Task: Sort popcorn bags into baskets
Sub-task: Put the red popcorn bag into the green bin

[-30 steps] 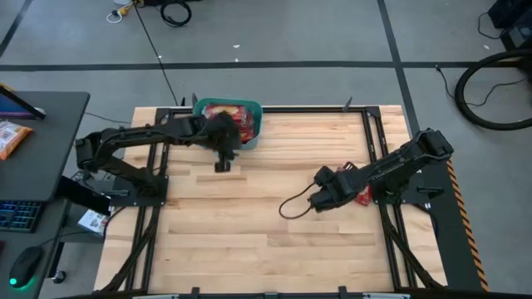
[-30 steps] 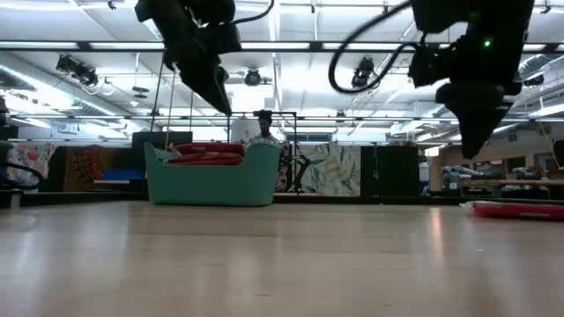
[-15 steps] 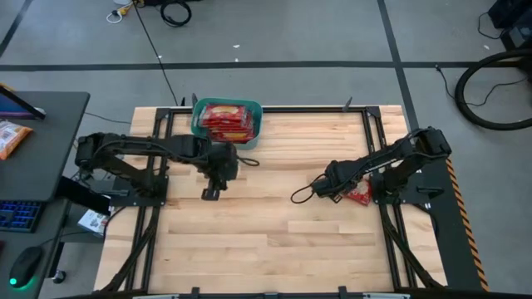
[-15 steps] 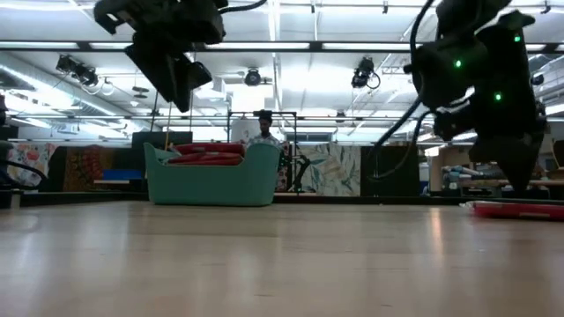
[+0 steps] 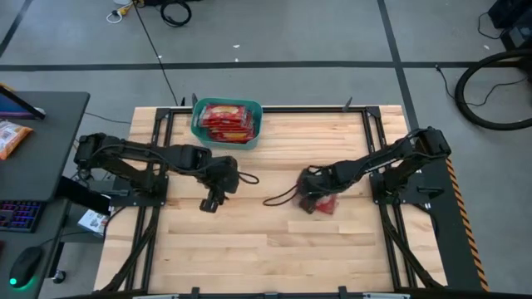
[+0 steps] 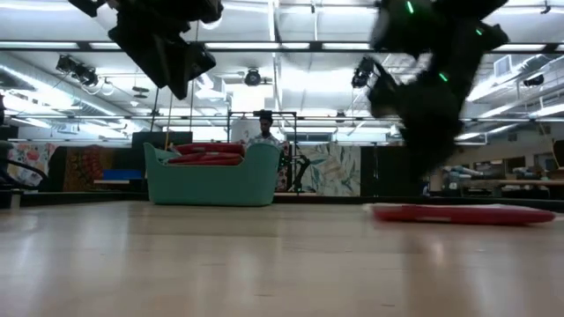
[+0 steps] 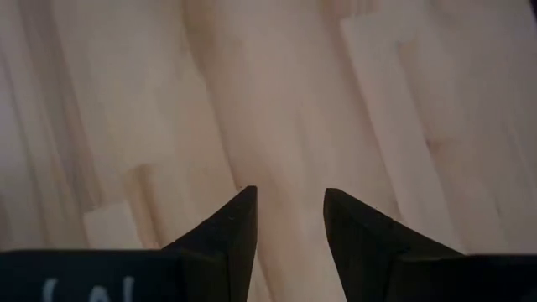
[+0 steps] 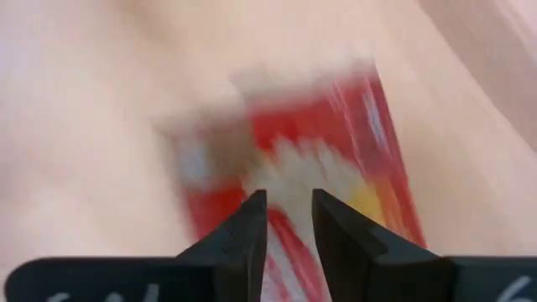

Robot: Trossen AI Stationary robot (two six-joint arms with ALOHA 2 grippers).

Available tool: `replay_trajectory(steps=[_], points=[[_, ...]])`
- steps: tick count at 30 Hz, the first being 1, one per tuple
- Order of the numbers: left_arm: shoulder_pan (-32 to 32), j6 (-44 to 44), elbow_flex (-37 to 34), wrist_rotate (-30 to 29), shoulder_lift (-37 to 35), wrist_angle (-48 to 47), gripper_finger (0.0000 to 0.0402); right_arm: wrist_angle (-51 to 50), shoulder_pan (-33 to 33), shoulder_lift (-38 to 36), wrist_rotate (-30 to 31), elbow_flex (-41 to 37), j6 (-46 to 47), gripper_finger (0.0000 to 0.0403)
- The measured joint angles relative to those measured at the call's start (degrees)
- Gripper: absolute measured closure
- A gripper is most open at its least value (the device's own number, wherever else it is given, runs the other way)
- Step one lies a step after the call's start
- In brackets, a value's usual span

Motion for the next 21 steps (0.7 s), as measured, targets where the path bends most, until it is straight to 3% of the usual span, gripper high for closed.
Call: replay_trajectory(steps=[3,5,11,21], points=[[-1.8,0.0,0.0,0.0,0.5,2.5,0.0258,10.5,1.1,0.0,-0.2,2.0,-4.9,0.0305],[-3.2,0.0,0.0,-0.3,1.1,3.9,0.0258,10.7,1.7,0.0,0.7,4.0,-6.1,0.0307],[-7.7,0.0,0.0,-4.9,4.4,7.4,0.0258,-4.2,3.7,0.0,2.4,7.2,-4.5,0.0311],[-11.3,2.0,0.0,-16.5,11.0,16.2,0.0252,-24.8,6.4,0.4,3.3,5.5,10.6,0.0311]])
